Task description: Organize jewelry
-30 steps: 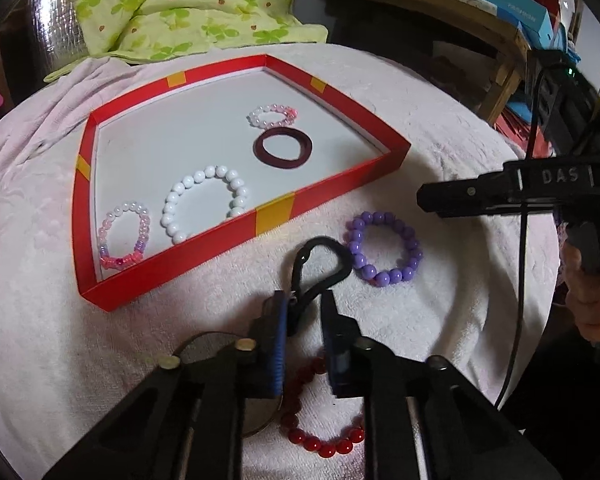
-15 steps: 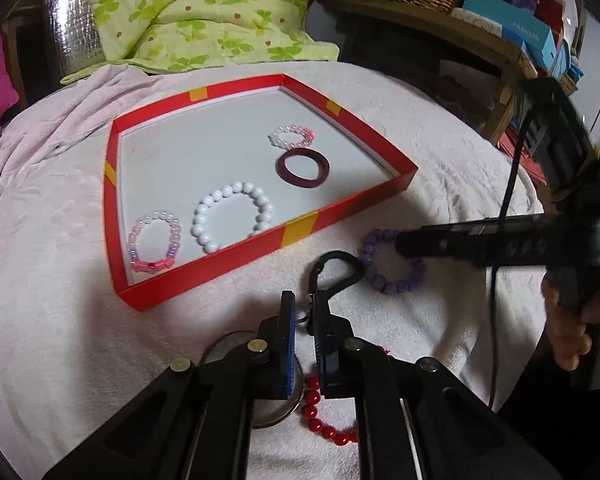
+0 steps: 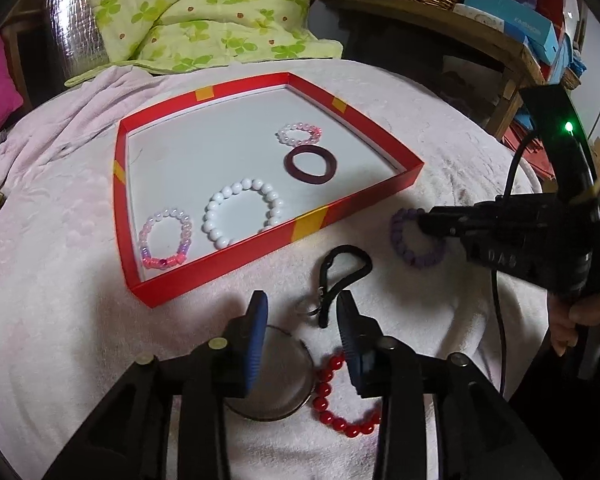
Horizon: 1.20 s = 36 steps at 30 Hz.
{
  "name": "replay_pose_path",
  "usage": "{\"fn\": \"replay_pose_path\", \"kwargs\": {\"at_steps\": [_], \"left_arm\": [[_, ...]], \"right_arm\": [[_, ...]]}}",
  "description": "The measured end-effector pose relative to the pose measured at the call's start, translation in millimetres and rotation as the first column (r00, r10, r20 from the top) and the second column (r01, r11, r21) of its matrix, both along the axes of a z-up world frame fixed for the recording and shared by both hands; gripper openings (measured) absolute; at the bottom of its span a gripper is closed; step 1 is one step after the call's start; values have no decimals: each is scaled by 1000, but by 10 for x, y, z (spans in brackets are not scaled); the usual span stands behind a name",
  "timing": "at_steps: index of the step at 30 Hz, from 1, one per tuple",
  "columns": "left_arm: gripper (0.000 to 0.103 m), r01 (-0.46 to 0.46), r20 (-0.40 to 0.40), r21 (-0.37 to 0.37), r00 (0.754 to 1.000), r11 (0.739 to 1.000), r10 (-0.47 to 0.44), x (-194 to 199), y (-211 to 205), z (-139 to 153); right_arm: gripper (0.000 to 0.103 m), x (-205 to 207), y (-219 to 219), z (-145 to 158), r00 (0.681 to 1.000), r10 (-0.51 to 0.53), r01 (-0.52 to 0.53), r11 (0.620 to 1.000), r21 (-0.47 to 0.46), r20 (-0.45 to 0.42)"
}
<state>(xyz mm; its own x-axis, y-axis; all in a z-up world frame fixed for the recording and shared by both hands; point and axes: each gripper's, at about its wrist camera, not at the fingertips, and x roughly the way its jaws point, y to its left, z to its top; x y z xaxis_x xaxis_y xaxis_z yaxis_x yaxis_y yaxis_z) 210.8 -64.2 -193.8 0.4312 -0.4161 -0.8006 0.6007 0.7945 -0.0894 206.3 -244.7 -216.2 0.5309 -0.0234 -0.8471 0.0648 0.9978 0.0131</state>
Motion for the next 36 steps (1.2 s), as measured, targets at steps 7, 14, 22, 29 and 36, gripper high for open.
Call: {"fn": "replay_pose_path", "kwargs": {"at_steps": [7,14,22,29,36], "left_arm": [[38,33,-28,18,999,999,-33,31,-187,-87],[38,0,-85,46,996,999,4,141,-247,-260],[21,-24,-79,26,997,999,26,147,-171,-249],[9,-16,-70,5,997,1000,17,119,-155,-202],[9,-26,-49,-24,998,999,25,94,-88,-86]], "right_arm": [[12,12,-207,-46,999,-28,29,999,37,-30],[13,-12,-261,-60,999,-20,23,997,69,-37],[15,-48,-299,-52,999,-17,21,996,86,-41],[24,-11,-183,-59,999,-4,6,998,57,-36],[11,-36,-27,-46,1000,20,-20,1000,-3,-13]]}}
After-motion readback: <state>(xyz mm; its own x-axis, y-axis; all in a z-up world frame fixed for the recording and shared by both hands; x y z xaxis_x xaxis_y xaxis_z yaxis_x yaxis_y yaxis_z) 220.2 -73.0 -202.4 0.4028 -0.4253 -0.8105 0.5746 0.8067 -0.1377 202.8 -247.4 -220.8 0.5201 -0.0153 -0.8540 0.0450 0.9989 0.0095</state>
